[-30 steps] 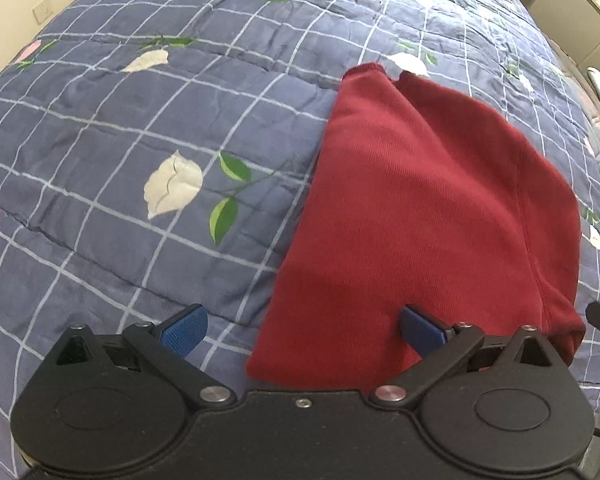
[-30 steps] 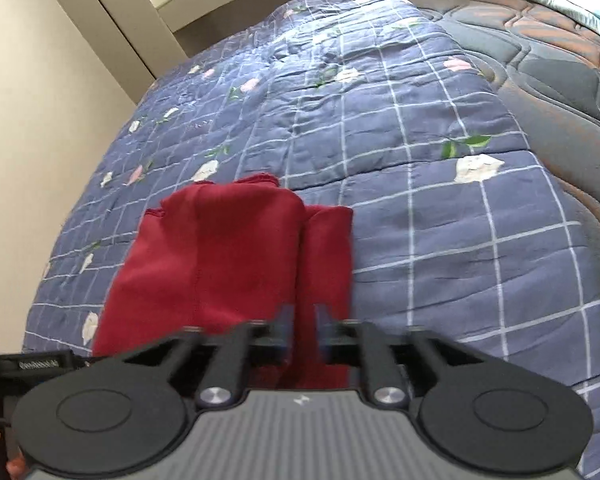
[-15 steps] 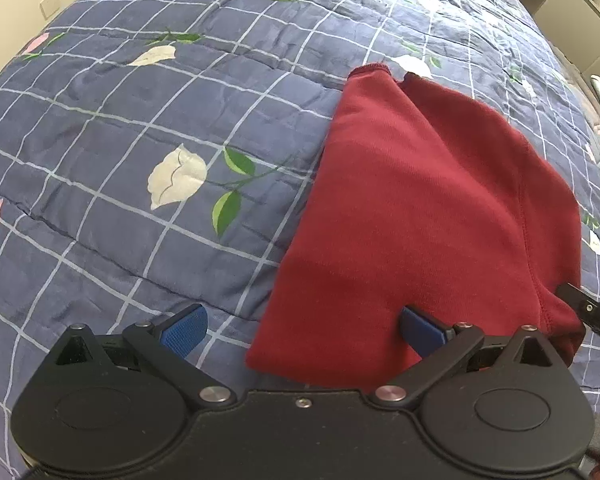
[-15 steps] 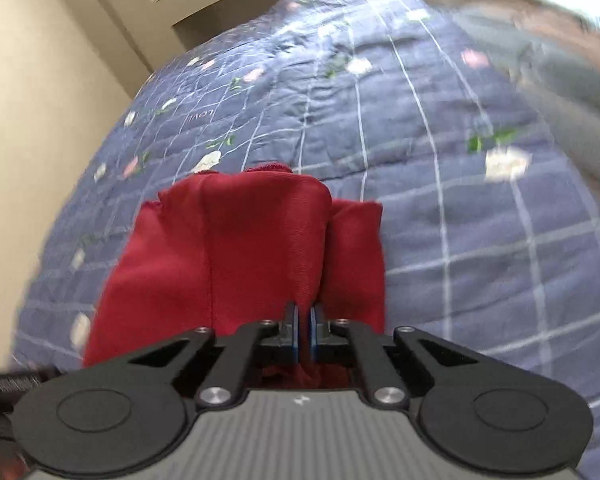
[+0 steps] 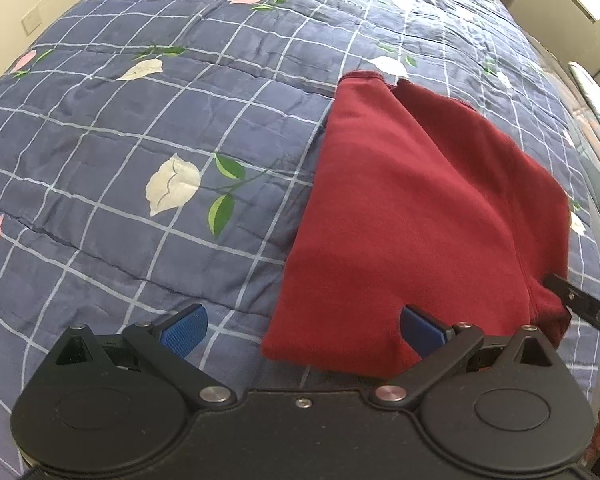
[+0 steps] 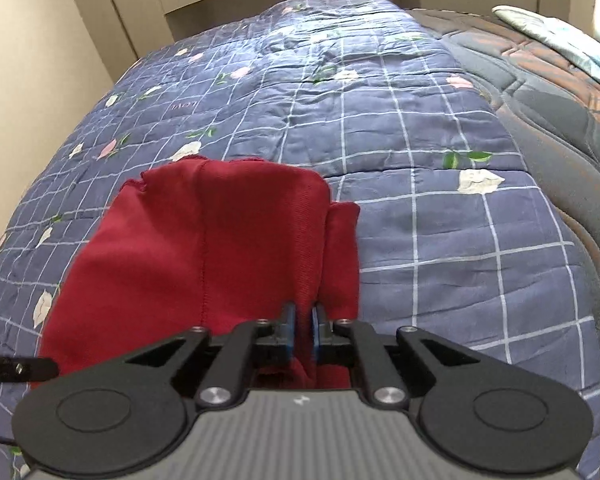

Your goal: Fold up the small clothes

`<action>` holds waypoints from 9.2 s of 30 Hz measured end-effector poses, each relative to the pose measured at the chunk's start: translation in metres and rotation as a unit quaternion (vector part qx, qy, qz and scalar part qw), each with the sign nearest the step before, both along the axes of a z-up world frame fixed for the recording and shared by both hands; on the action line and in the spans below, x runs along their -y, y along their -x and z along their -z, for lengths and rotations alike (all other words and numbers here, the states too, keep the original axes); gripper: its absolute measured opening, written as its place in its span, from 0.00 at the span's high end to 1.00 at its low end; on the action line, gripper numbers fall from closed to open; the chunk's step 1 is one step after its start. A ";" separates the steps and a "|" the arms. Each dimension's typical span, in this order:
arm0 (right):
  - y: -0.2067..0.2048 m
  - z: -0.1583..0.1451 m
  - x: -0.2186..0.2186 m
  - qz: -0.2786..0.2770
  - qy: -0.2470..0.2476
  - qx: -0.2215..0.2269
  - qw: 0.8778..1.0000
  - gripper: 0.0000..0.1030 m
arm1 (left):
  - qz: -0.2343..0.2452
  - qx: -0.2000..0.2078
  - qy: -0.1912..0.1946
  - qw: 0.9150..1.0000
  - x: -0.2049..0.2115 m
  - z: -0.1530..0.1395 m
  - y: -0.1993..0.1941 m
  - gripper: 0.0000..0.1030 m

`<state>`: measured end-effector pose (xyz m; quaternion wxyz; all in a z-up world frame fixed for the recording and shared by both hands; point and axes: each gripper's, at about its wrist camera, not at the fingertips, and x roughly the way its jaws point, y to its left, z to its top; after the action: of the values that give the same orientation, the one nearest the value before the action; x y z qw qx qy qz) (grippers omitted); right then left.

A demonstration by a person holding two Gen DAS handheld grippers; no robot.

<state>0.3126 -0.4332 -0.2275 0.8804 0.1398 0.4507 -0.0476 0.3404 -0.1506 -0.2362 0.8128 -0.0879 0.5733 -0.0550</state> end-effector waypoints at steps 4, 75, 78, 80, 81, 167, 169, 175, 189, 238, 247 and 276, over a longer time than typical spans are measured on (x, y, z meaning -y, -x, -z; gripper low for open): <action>0.014 -0.008 -0.008 0.014 0.023 0.005 1.000 0.57 | 0.011 -0.006 0.000 1.000 -0.007 -0.001 0.010 0.01; 0.051 -0.010 -0.039 -0.124 0.131 0.024 0.983 0.99 | -0.033 -0.013 -0.060 0.998 0.001 -0.019 -0.029 0.01; 0.053 -0.009 -0.035 -0.127 0.112 0.017 0.985 0.98 | -0.033 -0.019 -0.062 0.997 0.002 -0.015 -0.027 0.01; 0.052 -0.011 -0.031 -0.128 0.100 0.010 0.987 0.94 | -0.034 -0.022 -0.064 0.997 0.003 -0.013 -0.027 0.01; 0.052 -0.013 -0.027 -0.127 0.089 0.010 0.988 0.88 | -0.034 -0.022 -0.064 0.997 0.003 -0.014 -0.026 0.01; -0.033 0.005 -0.018 -0.045 -0.111 0.041 0.992 0.75 | 0.037 -0.013 0.048 0.998 0.028 0.007 -0.093 0.73; -0.034 -0.003 -0.021 -0.054 -0.116 0.049 0.991 0.75 | 0.038 -0.002 0.043 0.998 0.028 -0.001 -0.091 0.74; -0.046 -0.031 -0.047 -0.109 -0.123 0.091 0.982 0.77 | 0.047 0.043 0.028 0.998 0.022 -0.037 -0.089 0.75; -0.111 -0.017 -0.108 -0.170 -0.150 0.104 0.968 0.77 | -0.038 0.085 -0.032 0.995 -0.049 -0.043 -0.109 0.75; 0.210 -0.205 -0.207 -0.102 0.027 0.168 0.980 0.00 | -0.027 0.178 -0.081 0.980 -0.151 -0.172 0.222 0.01; 0.263 -0.258 -0.215 -0.110 0.021 0.135 0.984 0.00 | -0.029 0.193 -0.080 0.978 -0.172 -0.228 0.294 0.01; 0.257 -0.258 -0.227 -0.154 0.002 0.116 0.981 0.00 | -0.099 0.180 -0.103 0.973 -0.190 -0.241 0.326 0.01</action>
<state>0.0561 -0.2063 0.0304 0.9236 0.0722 0.3619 0.1040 0.0141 0.0394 0.0051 0.9085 -0.0487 0.4091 0.0697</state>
